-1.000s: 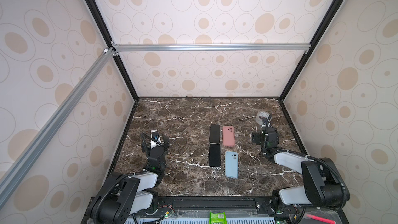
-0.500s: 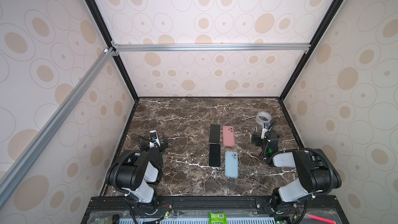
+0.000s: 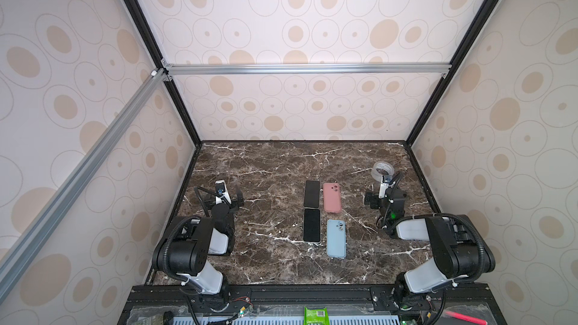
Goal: Take the phone out of the phone case
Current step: Reset both arms
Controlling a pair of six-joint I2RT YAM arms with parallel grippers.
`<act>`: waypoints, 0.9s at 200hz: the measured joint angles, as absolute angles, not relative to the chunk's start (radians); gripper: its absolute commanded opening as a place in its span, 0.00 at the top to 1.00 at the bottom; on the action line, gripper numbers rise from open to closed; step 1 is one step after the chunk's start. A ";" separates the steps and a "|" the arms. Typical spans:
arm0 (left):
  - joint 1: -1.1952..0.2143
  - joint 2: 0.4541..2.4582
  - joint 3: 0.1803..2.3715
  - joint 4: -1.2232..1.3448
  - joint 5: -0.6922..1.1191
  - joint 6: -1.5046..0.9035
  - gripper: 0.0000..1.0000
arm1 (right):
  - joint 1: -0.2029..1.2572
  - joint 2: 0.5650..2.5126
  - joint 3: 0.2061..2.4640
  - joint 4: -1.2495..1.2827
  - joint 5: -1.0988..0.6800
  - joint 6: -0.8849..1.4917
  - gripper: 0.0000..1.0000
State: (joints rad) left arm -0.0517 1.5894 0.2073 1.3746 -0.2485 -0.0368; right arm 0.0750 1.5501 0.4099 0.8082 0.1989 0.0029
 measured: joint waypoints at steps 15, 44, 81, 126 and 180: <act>-0.052 1.589 0.207 1.372 -0.248 -0.037 0.01 | 0.075 1.550 0.410 0.808 0.198 0.003 0.00; -0.052 1.589 0.207 1.370 -0.247 -0.037 0.01 | 0.075 1.550 0.410 0.807 0.196 0.003 0.00; -0.052 1.589 0.207 1.370 -0.247 -0.037 0.01 | 0.075 1.550 0.410 0.805 0.194 0.003 0.00; -0.052 1.589 0.207 1.370 -0.247 -0.038 0.01 | 0.075 1.550 0.410 0.805 0.193 0.003 0.00; -0.052 1.589 0.207 1.370 -0.245 -0.038 0.01 | 0.073 1.515 0.273 0.974 0.058 -0.043 0.00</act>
